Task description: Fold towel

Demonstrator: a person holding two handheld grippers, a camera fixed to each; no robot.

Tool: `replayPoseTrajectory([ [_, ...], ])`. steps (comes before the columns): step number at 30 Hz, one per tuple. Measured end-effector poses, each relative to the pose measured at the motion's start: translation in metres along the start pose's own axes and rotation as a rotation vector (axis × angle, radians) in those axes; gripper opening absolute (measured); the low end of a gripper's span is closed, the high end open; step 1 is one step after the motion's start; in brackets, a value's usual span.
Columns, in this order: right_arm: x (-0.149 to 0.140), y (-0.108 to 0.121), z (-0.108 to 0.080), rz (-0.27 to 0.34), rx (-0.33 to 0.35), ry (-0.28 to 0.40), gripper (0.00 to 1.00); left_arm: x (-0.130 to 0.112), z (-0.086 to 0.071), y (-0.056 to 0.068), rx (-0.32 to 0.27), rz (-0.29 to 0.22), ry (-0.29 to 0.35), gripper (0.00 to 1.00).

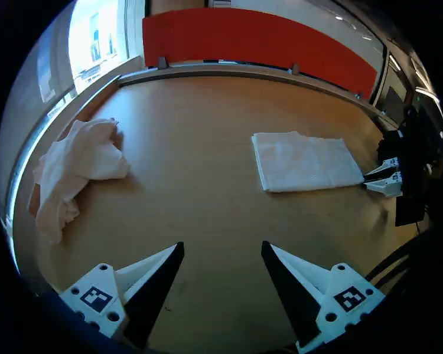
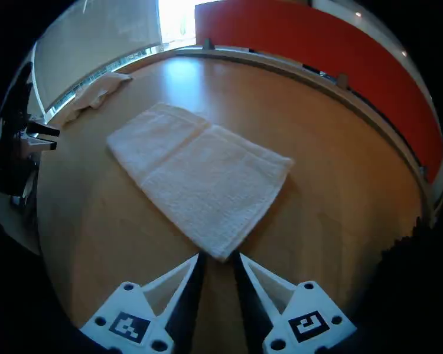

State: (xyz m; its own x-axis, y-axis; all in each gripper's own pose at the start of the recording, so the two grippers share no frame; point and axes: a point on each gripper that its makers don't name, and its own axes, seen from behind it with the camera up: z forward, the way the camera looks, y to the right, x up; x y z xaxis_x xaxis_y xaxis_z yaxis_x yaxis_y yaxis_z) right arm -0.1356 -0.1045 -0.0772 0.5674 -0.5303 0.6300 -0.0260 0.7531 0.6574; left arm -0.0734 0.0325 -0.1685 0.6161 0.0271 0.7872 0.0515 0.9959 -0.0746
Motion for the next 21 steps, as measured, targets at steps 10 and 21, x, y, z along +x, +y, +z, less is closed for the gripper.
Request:
replayPoseTrajectory([
  [10,0.004,0.0,0.0,-0.002,-0.006,0.013,0.05,-0.004,-0.002,0.0,0.0,0.0,-0.005,0.97],
  [21,0.044,-0.004,-0.016,-0.055,-0.021,0.071,0.05,0.001,-0.006,-0.006,0.005,-0.013,0.008,0.97],
])
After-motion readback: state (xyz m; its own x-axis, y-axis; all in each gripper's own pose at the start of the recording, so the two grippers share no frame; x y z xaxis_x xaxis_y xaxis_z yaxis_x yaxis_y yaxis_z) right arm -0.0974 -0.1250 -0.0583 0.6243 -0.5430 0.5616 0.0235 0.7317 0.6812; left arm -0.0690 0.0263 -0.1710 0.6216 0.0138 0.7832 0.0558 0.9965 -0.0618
